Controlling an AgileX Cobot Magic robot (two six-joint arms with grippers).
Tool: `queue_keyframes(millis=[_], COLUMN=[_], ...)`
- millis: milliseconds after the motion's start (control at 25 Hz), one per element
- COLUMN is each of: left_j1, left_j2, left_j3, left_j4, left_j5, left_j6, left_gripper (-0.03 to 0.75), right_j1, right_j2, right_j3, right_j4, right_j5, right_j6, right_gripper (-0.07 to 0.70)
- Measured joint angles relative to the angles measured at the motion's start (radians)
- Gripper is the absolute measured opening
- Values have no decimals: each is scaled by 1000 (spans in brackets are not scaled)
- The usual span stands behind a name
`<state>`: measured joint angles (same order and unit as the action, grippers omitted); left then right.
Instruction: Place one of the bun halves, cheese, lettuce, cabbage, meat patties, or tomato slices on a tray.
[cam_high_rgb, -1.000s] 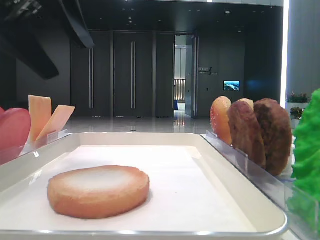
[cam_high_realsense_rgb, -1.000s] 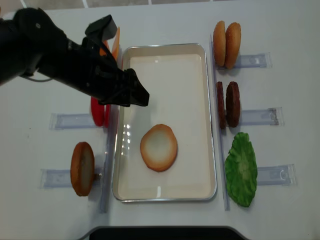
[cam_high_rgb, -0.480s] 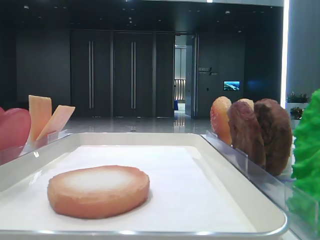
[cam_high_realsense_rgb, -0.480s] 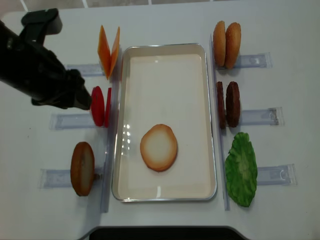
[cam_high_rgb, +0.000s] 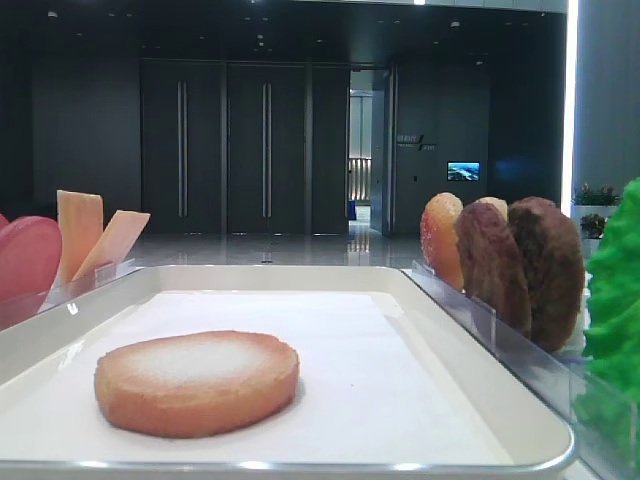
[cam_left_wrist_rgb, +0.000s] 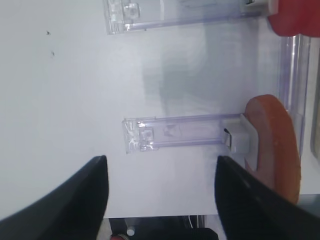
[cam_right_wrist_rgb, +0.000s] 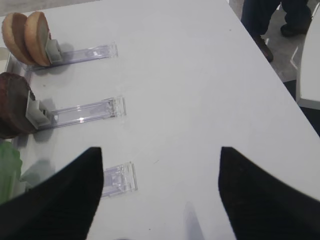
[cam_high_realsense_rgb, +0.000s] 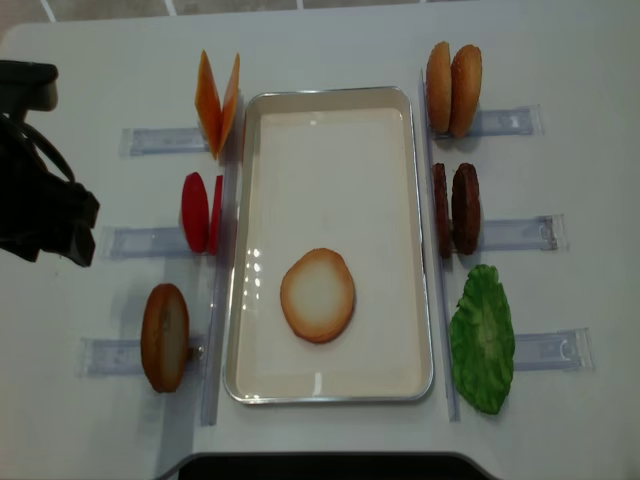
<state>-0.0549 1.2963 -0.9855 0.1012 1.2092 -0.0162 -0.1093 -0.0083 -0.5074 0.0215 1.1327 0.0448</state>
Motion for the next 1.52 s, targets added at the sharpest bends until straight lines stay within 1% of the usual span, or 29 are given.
queue_keyframes(millis=[120,360,520,640,920,1040,1200,1320,1400,1520], left_j1=[0,0,0,0,0,0,0,0,0,0], left_j2=[-48,-246,-384,-516,-838,-973,-1153,-1267,-1306,-1311], left_j3=[29,171,253,323,452,480,506,510,510,510], left_j4=[-2,-7,-34,-55,-57,-58,-53,-46,-42,-36], left_j5=[-2,-8,-8,-8,-35,-42,-83,-95,-96,-96], left_j6=[-1,-15,-39,-45,-49,-49,-49,-49,-49,-49], left_gripper=[507,507,507,506,506,506,506,506,506,506], right_j1=[0,0,0,0,0,0,0,0,0,0], right_j2=[0,0,0,0,0,0,0,0,0,0], right_j3=[0,0,0,0,0,0,0,0,0,0], right_j4=[0,0,0,0,0,0,0,0,0,0], right_j5=[0,0,0,0,0,0,0,0,0,0], right_j6=[0,0,0,0,0,0,0,0,0,0], right_gripper=[469,469,469,469,469,469,469,469,469,469])
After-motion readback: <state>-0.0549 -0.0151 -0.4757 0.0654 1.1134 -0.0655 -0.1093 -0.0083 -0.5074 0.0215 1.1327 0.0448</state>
